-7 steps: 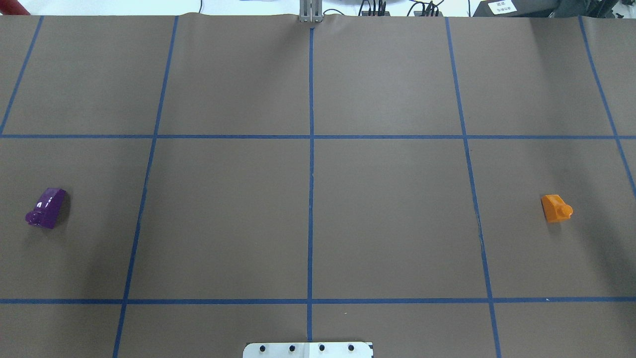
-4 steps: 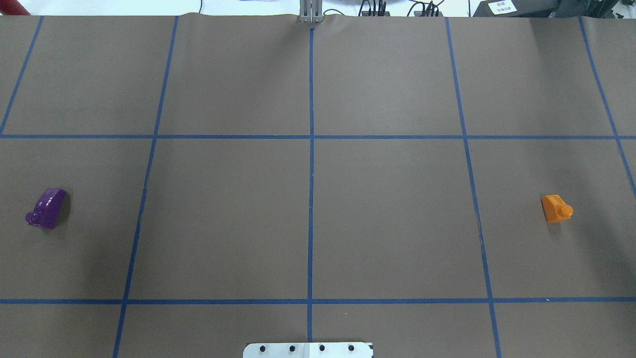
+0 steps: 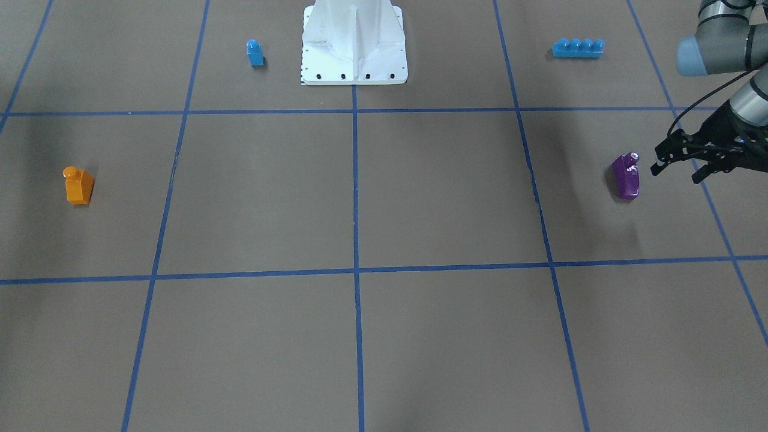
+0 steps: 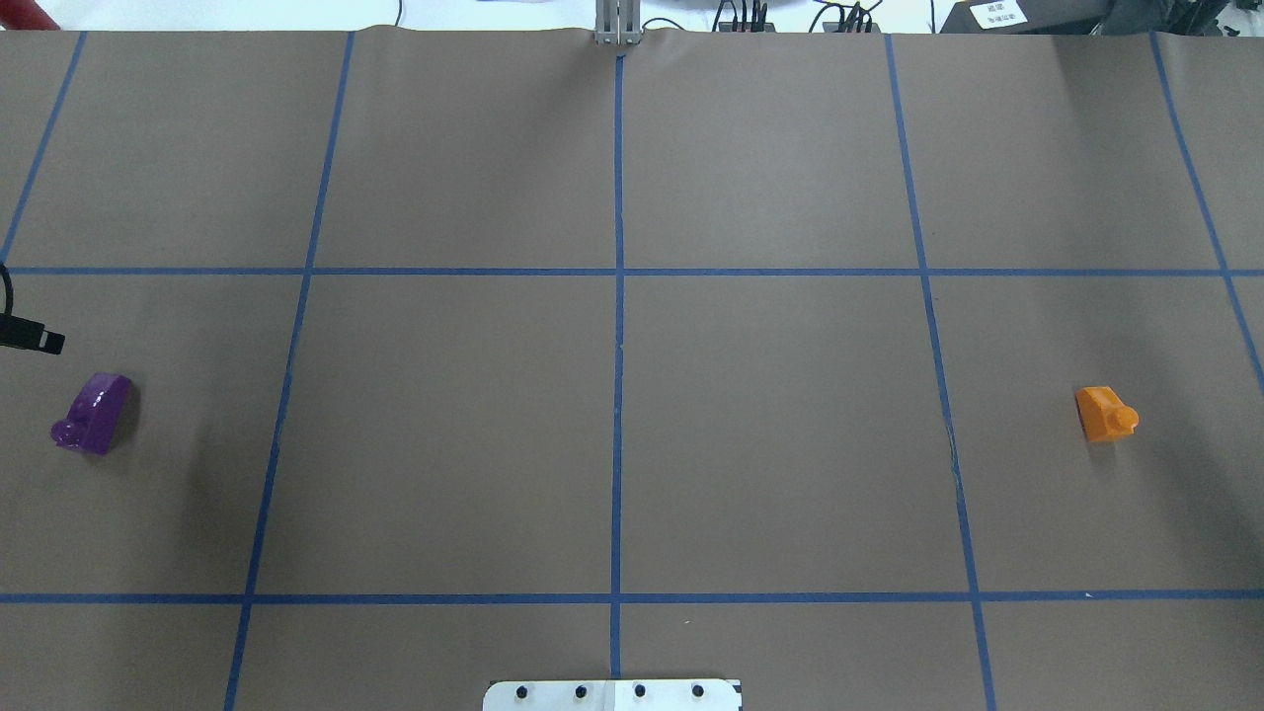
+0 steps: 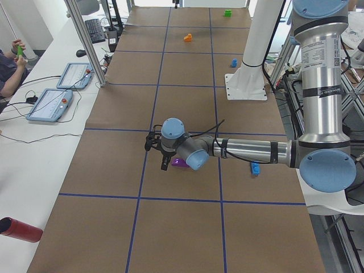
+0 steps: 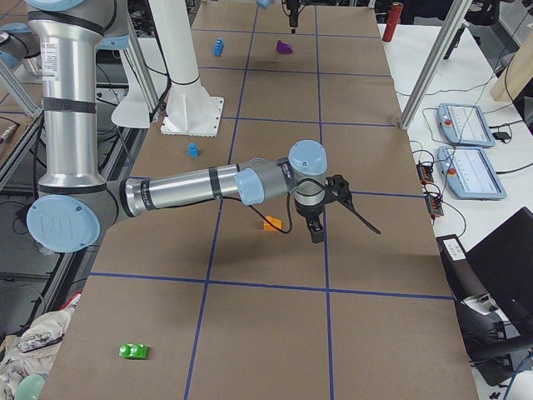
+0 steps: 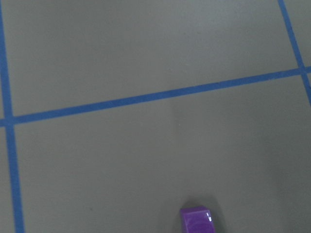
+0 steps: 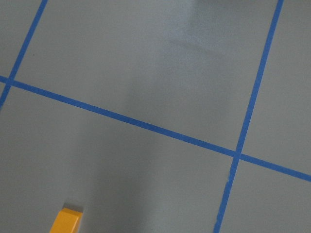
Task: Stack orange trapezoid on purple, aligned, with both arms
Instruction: 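Lower the left gripper onto the purple trapezoid and grasp it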
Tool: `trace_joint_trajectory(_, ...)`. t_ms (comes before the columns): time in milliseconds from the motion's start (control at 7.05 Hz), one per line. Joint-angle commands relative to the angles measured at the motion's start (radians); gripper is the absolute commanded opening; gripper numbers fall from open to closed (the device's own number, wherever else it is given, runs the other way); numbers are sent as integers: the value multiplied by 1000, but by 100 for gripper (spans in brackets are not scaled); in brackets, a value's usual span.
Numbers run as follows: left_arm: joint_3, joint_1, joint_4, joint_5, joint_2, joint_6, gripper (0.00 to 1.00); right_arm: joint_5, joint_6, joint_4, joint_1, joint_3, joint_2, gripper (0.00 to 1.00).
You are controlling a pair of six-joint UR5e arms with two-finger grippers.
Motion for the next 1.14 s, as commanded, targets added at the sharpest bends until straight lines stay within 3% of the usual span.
trace_joint_trajectory(0,-7,107,-7,98,17,-36,100,0,0,0,-1,0,-3,100)
trace_joint_trajectory(142,-7,142,-5,150,32,-39,94,0,0,0,-1,0,-3,100)
trace_joint_trajectory(284,-5,165,2,167,33,-52,72,0,0,-1,-1,0,-6,100)
trace_joint_trajectory(709,-5,217,34,202,33,-56,68,0,-2,-1,-1,-3,-11,100)
trace_joint_trajectory(851,-5,223,35,202,33,-56,50,0,-2,-1,-1,-5,-12,100)
trace_joint_trajectory(993,-5,225,35,202,33,-56,7,0,-2,-1,-1,-5,-12,100)
